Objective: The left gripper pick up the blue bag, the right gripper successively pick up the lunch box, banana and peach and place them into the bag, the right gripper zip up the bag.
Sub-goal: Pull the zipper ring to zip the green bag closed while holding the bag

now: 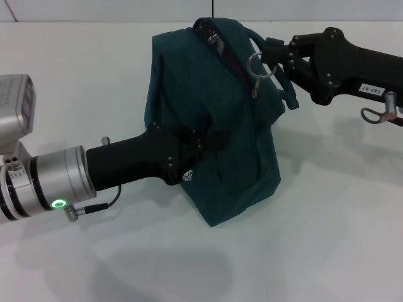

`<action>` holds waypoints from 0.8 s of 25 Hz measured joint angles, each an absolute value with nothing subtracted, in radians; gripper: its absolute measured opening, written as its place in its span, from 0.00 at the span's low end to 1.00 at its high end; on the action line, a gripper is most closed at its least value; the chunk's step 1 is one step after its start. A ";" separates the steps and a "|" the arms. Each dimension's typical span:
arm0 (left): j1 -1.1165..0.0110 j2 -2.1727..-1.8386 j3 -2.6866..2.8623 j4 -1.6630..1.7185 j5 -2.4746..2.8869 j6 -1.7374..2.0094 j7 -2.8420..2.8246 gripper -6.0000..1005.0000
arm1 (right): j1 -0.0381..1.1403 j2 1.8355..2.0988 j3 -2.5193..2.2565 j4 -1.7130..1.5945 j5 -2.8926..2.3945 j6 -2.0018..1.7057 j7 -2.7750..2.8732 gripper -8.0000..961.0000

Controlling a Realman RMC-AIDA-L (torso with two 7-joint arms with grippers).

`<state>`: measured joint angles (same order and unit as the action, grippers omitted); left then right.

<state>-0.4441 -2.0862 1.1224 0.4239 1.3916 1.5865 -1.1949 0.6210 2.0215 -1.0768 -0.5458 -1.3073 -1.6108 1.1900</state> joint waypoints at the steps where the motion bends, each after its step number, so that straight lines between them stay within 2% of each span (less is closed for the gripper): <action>1: -0.444 -2.086 1.123 0.423 1.392 1.586 -1.195 0.05 | 0.621 2.021 -1.077 -0.545 -1.307 -1.610 1.190 0.01; 20: -0.447 -2.086 1.138 0.423 1.457 1.600 -1.197 0.05 | 0.661 2.022 -1.103 -0.542 -1.307 -1.543 1.192 0.01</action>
<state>-0.4465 -2.0861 1.1379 0.4234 1.4574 1.6001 -1.1973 0.6610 2.0222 -1.1030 -0.5422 -1.3067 -1.5426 1.1919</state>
